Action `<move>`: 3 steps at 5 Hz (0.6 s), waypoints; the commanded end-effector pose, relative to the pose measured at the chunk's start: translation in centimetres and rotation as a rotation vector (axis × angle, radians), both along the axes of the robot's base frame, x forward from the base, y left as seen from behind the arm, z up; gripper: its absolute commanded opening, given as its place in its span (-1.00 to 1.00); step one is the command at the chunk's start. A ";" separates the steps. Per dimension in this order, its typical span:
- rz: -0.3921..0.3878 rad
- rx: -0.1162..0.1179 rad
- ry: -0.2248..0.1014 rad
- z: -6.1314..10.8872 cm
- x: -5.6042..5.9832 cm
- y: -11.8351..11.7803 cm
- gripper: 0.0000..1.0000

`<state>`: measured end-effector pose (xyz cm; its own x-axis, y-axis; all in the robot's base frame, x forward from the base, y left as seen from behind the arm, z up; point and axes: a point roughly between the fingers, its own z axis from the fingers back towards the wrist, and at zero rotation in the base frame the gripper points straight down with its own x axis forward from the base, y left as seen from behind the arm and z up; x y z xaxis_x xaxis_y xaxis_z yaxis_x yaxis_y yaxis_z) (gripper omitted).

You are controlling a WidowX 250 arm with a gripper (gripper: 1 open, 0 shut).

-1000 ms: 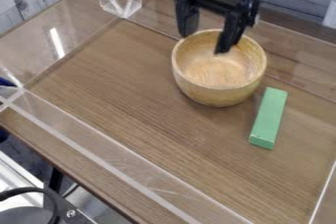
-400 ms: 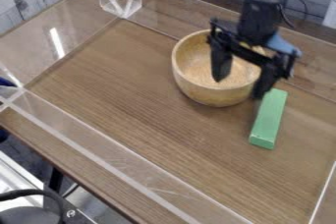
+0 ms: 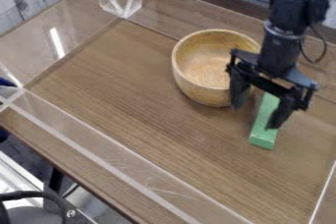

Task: Put the green block in the brown bowl

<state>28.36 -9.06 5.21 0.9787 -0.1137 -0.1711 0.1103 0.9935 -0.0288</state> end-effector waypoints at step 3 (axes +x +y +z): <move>0.008 -0.025 -0.024 -1.3 2.5 -1.2 1.00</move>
<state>30.04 -10.12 3.08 0.9770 -0.1073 -0.1842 0.1016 0.9940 -0.0401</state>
